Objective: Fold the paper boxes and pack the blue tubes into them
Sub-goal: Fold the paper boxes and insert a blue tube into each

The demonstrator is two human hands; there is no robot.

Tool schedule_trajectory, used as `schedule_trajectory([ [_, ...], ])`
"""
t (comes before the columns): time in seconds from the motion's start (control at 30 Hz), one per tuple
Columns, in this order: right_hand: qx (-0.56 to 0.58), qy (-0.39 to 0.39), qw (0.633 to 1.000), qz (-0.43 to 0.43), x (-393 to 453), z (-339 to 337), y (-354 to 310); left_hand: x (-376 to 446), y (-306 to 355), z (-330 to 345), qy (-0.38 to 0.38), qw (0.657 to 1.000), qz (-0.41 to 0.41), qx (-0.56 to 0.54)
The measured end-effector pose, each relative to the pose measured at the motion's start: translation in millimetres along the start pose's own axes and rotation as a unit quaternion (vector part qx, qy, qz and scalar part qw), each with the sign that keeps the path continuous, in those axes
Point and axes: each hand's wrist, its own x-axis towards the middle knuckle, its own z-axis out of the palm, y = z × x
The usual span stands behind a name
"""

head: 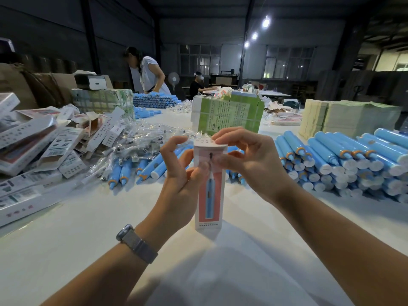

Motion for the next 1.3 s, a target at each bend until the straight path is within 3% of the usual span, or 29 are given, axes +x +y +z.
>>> schedule_trajectory([
  [0.43, -0.067, 0.006, 0.998, 0.007, 2.5, 2.9, -10.6, -1.1, 4.1, 3.1, -0.004, 0.998, -0.003, 0.056],
  [0.73, -0.138, 0.017, 0.987, -0.075, 3.1, 5.0, -9.3, 10.6, 14.1, 2.8, 0.037, 0.997, -0.014, 0.061],
  [1.1, -0.147, 0.021, 0.988, -0.053, 1.6, 4.1, -12.7, 17.5, 16.2, 4.2, 0.043, 0.994, 0.001, 0.102],
  [1.3, -0.151, 0.038, 0.987, -0.036, 0.0, 4.7, -14.1, 25.4, 18.7, -1.8, 0.006, 0.991, 0.023, 0.131],
])
